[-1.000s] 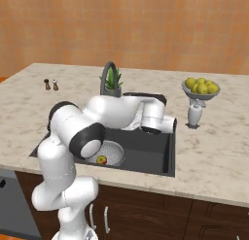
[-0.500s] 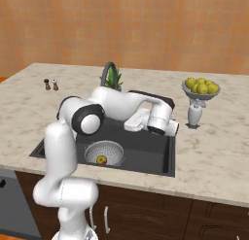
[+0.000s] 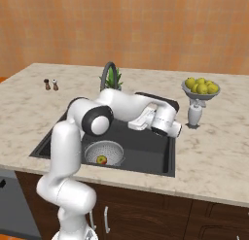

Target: Put the colander in the sink, put the apple in the colander, and turn on the sink faucet and pour water over the colander.

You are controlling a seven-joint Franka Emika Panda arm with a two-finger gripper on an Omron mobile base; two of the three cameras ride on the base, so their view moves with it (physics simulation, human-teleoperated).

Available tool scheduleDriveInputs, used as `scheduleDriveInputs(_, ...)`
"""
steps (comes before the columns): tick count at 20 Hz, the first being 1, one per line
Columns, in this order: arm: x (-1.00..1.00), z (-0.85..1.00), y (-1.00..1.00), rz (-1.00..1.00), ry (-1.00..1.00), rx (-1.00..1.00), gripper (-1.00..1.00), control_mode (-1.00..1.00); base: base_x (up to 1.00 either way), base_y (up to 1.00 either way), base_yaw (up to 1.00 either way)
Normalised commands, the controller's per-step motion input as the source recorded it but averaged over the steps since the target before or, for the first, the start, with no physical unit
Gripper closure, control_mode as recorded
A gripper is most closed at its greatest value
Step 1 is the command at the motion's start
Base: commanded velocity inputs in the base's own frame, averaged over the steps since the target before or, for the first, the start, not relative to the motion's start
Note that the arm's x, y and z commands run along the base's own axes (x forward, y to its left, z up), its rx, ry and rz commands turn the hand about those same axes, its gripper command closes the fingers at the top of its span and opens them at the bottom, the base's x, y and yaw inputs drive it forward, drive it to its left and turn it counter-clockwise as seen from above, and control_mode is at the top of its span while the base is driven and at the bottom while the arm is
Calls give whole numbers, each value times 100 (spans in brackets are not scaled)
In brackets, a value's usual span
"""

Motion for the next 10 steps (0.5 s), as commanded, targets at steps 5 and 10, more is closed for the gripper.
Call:
scheduleDriveInputs(5,14,1,30,-24,-1,-6,-100,-100,0,0,0)
scheduleDriveInputs(10,17,11,18,-16,-1,-12,-100,-100,0,0,0)
